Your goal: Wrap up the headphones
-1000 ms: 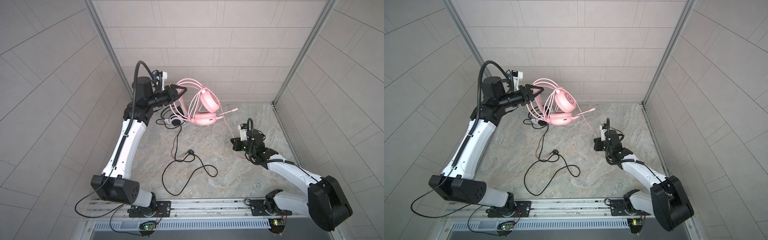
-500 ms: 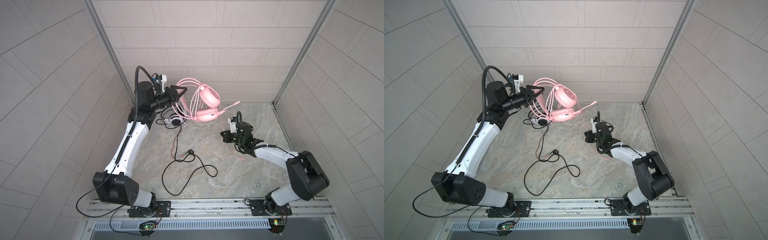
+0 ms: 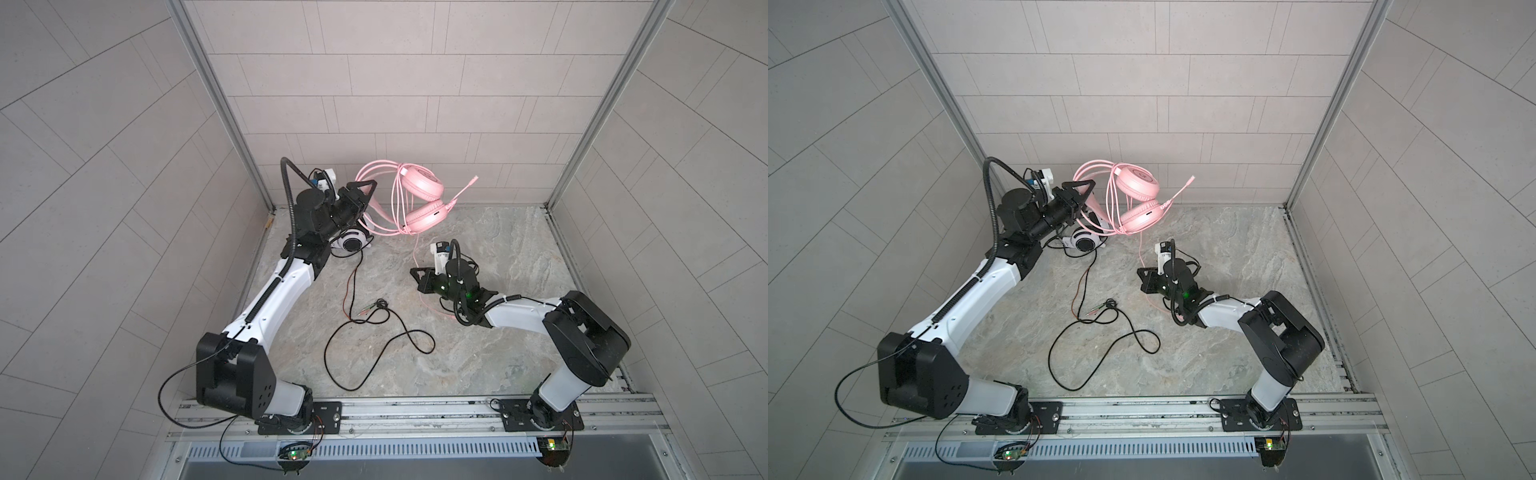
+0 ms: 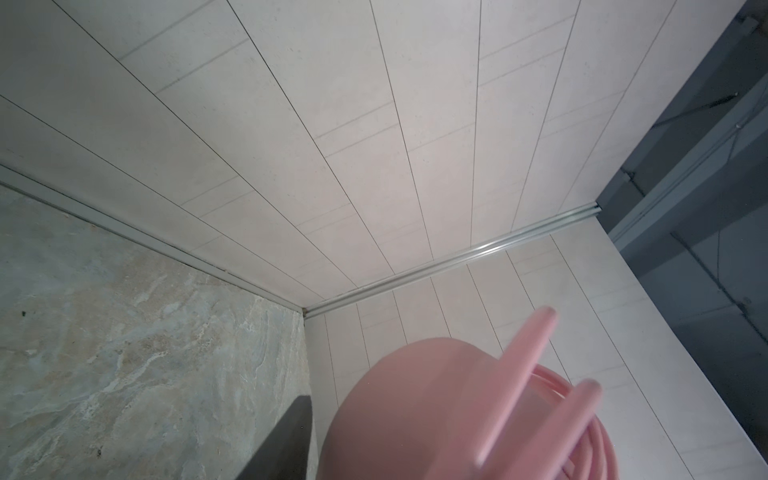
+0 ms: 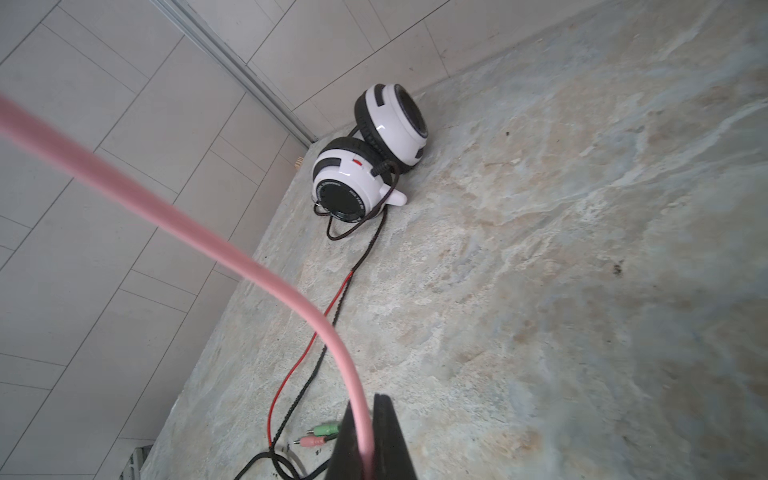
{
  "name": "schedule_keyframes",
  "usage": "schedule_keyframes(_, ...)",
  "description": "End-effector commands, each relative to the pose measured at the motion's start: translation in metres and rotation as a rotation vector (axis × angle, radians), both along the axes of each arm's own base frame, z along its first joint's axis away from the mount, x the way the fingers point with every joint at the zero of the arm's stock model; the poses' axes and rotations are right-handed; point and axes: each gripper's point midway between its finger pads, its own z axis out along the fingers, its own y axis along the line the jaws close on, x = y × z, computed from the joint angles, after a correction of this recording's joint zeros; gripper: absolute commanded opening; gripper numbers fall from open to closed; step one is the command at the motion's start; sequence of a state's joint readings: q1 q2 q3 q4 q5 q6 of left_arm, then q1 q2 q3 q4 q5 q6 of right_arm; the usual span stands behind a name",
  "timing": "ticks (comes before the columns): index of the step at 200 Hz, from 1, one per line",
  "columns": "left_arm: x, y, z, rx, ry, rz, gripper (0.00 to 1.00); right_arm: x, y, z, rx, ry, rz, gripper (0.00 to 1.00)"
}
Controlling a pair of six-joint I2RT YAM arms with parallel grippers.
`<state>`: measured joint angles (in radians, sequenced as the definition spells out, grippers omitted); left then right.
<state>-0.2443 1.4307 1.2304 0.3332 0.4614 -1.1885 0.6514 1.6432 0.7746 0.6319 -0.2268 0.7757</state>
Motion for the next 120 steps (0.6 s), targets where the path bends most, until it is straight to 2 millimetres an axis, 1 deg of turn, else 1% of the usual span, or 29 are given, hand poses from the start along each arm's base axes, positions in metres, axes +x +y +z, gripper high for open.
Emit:
schedule_keyframes(1, 0.0, 0.004, 0.052, -0.047, -0.16, 0.079, 0.0, -0.004, 0.017, 0.019, 0.042, -0.022, 0.014, 0.0)
schedule_keyframes(7, 0.002, 0.0, 0.05, -0.005, -0.163, 0.077, 0.0, -0.009, 0.02, 0.02, 0.03, -0.024, 0.029, 0.0)
schedule_keyframes(18, 0.011, -0.001, 0.036, 0.089, -0.133, 0.09, 0.0, -0.019, 0.023, 0.022, -0.005, -0.032, 0.052, 0.0)
schedule_keyframes(33, 0.021, 0.004, 0.016, 0.166, -0.09, 0.129, 0.0, -0.036, 0.026, 0.026, -0.074, -0.041, 0.097, 0.0)
schedule_keyframes(51, 0.032, 0.015, -0.008, 0.249, -0.037, 0.201, 0.0, -0.056, 0.029, 0.031, -0.172, -0.037, 0.159, 0.0)
schedule_keyframes(65, 0.038, 0.021, -0.024, 0.297, -0.005, 0.241, 0.0, -0.072, 0.032, 0.04, -0.238, -0.049, 0.217, 0.0)
schedule_keyframes(78, 0.04, 0.022, -0.035, 0.333, 0.017, 0.257, 0.0, -0.084, 0.032, 0.048, -0.307, -0.065, 0.259, 0.0)
schedule_keyframes(96, 0.037, 0.015, -0.048, 0.448, 0.032, 0.253, 0.0, -0.091, 0.028, 0.063, -0.396, -0.079, 0.303, 0.0)
schedule_keyframes(120, 0.029, -0.003, -0.064, 0.651, 0.027, 0.198, 0.0, -0.092, 0.012, 0.093, -0.538, -0.142, 0.326, 0.0)
